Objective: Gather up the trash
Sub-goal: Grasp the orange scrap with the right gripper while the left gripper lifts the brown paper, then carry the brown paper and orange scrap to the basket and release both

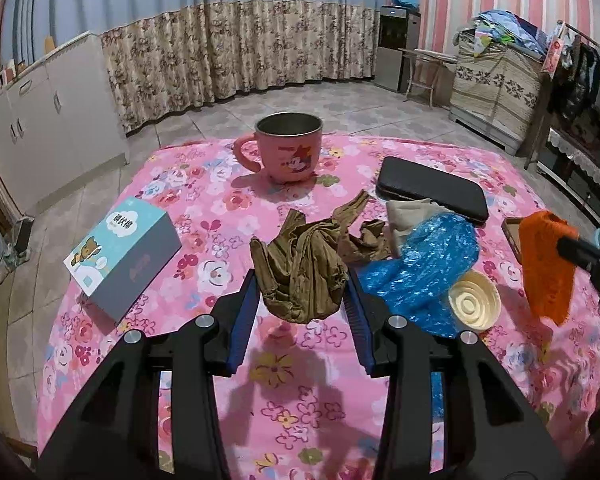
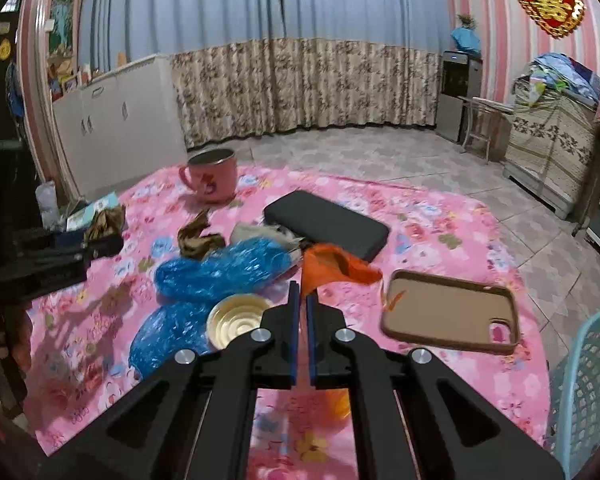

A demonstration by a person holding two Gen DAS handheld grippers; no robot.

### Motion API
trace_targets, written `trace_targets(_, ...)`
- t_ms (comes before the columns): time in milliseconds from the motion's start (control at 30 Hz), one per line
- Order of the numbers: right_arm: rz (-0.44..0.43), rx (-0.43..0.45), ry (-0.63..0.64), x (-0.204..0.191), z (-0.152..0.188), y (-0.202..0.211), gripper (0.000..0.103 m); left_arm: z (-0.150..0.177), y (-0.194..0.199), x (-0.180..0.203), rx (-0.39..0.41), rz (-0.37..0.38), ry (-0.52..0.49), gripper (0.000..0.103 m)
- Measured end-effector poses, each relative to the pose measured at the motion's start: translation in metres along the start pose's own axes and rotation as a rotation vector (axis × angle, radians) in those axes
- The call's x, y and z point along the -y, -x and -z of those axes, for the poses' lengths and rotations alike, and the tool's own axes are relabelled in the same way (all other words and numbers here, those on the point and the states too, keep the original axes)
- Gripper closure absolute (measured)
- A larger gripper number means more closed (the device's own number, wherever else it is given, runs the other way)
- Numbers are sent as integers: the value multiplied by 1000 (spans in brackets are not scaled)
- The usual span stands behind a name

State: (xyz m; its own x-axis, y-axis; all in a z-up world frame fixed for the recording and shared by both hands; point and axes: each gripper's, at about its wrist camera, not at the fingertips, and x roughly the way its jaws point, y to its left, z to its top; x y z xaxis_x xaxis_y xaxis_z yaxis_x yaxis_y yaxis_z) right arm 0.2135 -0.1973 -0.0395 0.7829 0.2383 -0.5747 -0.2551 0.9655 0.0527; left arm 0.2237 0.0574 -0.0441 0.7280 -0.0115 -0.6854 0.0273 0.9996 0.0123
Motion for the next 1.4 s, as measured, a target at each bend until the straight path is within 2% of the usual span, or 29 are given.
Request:
trace_targets(233, 19, 34, -58, 24, -4, 13, 102, 2, 1, 17, 6, 4, -45, 62)
trace_targets(400, 27, 55, -101, 38, -5, 27, 102, 1, 9, 35, 8, 40, -64, 62)
trace_targets(533, 53, 79, -144, 58, -8, 49, 102, -5, 24, 60, 41, 69, -97, 62)
trace_targets(700, 112, 105, -193, 92, -3, 87, 102, -15, 41, 105, 69, 119, -138, 62)
trace_targets(1067, 341, 91, -258, 182, 36, 155, 102, -24, 67, 235, 118, 254, -240, 62)
trace_targets(1233, 419, 81, -274, 216, 52, 172, 102, -19, 66, 289, 90, 336, -262, 62)
trace_targets(1400, 449, 63, -295, 240, 61, 177, 102, -10, 57, 330, 49, 402, -278, 62)
